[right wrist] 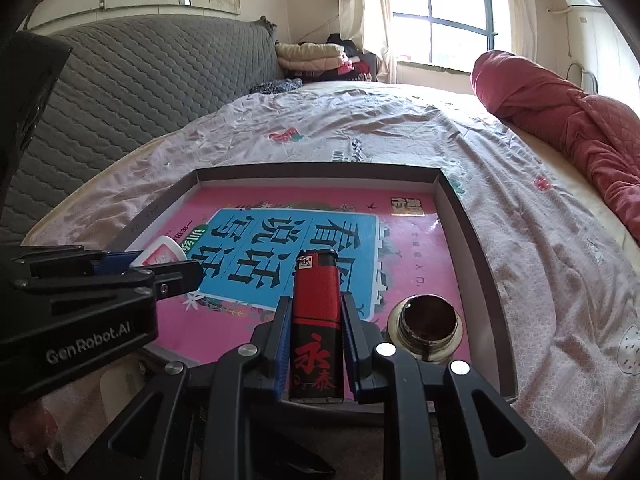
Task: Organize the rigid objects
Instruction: 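Lower the pill bottle into the box with the left tool while the right tool lowers the lighter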
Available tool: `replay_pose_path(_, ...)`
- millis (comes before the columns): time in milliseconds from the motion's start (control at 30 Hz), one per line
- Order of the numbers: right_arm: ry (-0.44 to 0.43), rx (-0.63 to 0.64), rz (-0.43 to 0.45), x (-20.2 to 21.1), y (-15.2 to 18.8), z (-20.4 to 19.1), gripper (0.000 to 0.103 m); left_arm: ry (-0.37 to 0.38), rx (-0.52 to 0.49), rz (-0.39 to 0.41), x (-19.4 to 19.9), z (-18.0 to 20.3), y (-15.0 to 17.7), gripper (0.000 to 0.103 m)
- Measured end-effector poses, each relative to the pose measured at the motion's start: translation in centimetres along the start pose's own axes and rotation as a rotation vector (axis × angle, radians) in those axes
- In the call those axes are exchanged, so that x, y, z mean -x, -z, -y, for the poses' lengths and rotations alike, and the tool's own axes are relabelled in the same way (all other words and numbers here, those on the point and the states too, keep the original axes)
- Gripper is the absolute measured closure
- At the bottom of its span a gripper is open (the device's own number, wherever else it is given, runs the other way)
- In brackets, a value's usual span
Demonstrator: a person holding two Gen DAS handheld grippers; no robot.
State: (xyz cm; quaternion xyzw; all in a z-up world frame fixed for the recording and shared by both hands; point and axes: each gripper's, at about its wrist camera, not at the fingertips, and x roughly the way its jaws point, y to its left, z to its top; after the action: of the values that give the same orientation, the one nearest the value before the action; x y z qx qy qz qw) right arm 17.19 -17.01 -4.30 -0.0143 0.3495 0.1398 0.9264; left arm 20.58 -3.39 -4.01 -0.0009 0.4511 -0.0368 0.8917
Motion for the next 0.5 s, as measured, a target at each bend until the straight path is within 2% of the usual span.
replay_pose_path(367,0.009,0.024,-0.028,0.0,-0.2,0.2,0.078,0.012,-0.004,-0.051,-1.4,0.4,0.4,0.076)
replay_pose_path(500,-0.013,-0.008,-0.041,0.1,-0.2,0.6,0.078,0.017,0.007,-0.053,-1.5,0.2,0.5,0.076)
